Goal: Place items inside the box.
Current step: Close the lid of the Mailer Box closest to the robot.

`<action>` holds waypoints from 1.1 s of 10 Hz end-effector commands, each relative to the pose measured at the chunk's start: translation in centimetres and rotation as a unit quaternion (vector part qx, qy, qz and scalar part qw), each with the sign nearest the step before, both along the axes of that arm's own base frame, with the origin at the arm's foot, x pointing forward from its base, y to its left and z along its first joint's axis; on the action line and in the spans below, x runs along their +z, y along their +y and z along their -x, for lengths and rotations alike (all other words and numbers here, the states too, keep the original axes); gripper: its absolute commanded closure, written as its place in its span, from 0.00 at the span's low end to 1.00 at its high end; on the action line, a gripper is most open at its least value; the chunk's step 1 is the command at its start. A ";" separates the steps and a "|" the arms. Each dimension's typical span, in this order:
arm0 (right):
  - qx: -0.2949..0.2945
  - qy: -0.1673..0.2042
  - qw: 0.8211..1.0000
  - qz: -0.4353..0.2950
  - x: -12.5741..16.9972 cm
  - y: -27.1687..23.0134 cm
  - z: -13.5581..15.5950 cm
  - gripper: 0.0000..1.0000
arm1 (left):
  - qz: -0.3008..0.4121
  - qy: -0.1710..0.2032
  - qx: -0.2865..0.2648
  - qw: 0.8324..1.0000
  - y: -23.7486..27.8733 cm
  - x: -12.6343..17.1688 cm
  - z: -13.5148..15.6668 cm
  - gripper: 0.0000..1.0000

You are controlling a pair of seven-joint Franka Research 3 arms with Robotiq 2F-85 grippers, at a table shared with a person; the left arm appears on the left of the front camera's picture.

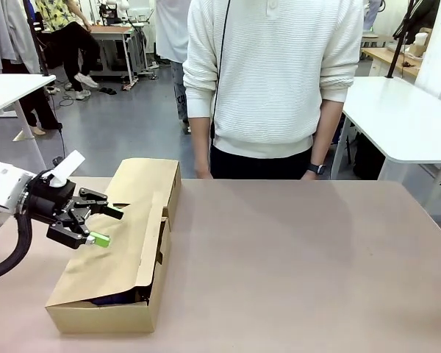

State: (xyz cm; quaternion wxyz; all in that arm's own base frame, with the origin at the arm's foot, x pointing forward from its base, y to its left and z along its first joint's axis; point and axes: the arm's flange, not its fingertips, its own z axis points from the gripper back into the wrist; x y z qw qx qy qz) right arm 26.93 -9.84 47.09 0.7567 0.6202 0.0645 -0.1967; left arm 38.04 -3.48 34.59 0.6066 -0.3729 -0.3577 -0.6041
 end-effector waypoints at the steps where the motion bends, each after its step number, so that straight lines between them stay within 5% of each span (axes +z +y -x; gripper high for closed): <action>1: -0.006 0.003 1.000 -0.010 0.6 0.1 0.0 0.00 | -0.006 0.000 0.001 1.000 0.0 -0.1 8.0 0.00; 3: -0.006 0.003 1.000 -0.010 0.6 0.1 0.0 0.00 | 0.039 -0.002 0.034 0.999 3.7 3.8 8.3 0.00; 4: -0.006 0.003 1.000 -0.010 0.6 0.1 0.0 0.00 | 0.022 0.043 0.063 0.997 6.0 5.4 8.8 0.00; 5: -0.006 0.003 1.000 -0.010 0.6 0.1 0.0 0.00 | 0.029 0.130 0.102 0.986 8.4 6.8 9.4 0.00; 7: -0.006 0.003 1.000 -0.010 0.6 0.1 0.0 0.00 | 0.081 0.297 0.208 0.928 11.9 8.6 9.7 0.00; 8: -0.006 0.003 1.000 -0.010 0.6 0.1 0.0 0.00 | 0.123 0.416 0.211 0.876 13.4 8.7 9.5 0.00; 9: -0.006 0.003 1.000 -0.010 0.6 0.1 0.0 0.00 | 0.203 0.484 0.251 0.814 15.2 8.3 8.6 0.00; 10: -0.006 0.003 1.000 -0.010 0.6 0.1 0.0 0.00 | 0.246 0.500 0.282 0.781 16.5 7.5 7.8 0.00; 11: -0.006 0.003 1.000 -0.010 0.6 0.1 0.0 0.00 | 0.249 0.478 0.288 0.792 16.8 4.7 6.8 0.00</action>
